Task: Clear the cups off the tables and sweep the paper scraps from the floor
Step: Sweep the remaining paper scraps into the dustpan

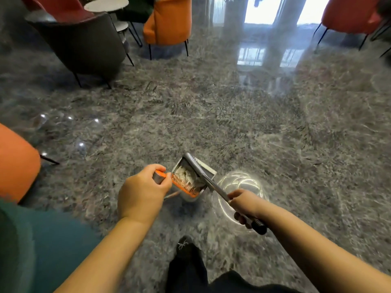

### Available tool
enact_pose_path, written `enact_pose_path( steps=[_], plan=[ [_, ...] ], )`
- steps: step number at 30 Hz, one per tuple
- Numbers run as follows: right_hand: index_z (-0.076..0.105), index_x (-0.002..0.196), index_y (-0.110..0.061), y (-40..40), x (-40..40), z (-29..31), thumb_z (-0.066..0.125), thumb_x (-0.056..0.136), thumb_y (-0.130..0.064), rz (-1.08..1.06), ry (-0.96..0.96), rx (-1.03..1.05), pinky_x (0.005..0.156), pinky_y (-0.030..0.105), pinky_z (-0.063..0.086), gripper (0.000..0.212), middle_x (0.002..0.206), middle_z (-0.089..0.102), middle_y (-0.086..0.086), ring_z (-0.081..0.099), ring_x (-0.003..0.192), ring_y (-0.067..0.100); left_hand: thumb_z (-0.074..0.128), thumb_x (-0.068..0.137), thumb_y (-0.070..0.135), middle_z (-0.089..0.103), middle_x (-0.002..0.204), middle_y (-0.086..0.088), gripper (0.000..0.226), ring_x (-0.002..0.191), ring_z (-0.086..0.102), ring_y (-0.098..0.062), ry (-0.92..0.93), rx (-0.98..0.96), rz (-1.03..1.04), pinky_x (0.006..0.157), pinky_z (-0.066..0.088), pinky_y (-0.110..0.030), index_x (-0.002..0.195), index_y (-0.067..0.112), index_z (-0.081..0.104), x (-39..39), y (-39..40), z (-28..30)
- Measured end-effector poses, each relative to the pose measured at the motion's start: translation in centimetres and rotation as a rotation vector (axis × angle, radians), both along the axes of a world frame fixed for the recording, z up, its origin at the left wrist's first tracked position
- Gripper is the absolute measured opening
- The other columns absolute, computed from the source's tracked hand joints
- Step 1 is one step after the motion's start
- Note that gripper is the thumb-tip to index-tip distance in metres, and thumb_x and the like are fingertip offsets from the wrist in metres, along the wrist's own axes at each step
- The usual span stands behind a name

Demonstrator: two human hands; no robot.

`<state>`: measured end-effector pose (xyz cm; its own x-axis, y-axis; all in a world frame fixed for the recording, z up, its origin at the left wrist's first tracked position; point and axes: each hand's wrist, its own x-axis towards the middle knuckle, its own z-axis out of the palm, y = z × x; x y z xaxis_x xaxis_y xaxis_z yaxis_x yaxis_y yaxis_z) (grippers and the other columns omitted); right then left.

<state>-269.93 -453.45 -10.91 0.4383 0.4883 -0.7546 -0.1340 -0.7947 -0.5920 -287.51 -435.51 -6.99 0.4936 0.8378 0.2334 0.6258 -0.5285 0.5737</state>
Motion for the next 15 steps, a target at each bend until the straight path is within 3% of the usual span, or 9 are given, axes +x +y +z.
enact_pose_path(
  steps=[7, 11, 15],
  plan=[
    [0.051, 0.105, -0.017, 11.3, 6.4, -0.2, 0.038, 0.091, -0.003, -0.078, 0.053, 0.014, 0.035, 0.017, 0.035, 0.024, 0.055, 0.049, 0.009, 0.046, 0.030, 0.014, 0.074, 0.074, 0.041, 0.069, 0.070, 0.004, 0.013, 0.062, 0.062, -0.024, 0.019, -0.040, -0.085, 0.054, 0.044, -0.028, 0.085, 0.035, 0.068, 8.0, 12.4, 0.4],
    [0.054, 0.112, -0.012, 15.9, 11.0, -0.1, 0.039, 0.092, -0.004, -0.108, 0.075, 0.023, 0.035, 0.015, 0.033, 0.026, 0.056, 0.048, 0.009, 0.044, 0.031, 0.014, 0.073, 0.073, 0.043, 0.068, 0.068, 0.005, 0.015, 0.061, 0.061, -0.024, 0.021, -0.057, -0.096, 0.054, 0.044, -0.028, 0.086, 0.037, 0.067, 13.1, 17.7, 0.6],
    [0.055, 0.118, 0.007, 21.0, 17.7, -0.6, 0.042, 0.089, -0.001, -0.005, -0.025, 0.004, 0.037, 0.020, 0.033, 0.033, 0.058, 0.046, 0.004, 0.043, 0.045, 0.013, 0.071, 0.073, 0.047, 0.068, 0.069, 0.006, 0.016, 0.059, 0.056, -0.020, 0.047, -0.054, -0.101, 0.052, 0.040, -0.025, 0.086, 0.039, 0.067, 20.0, 22.8, 0.3]
  ],
)
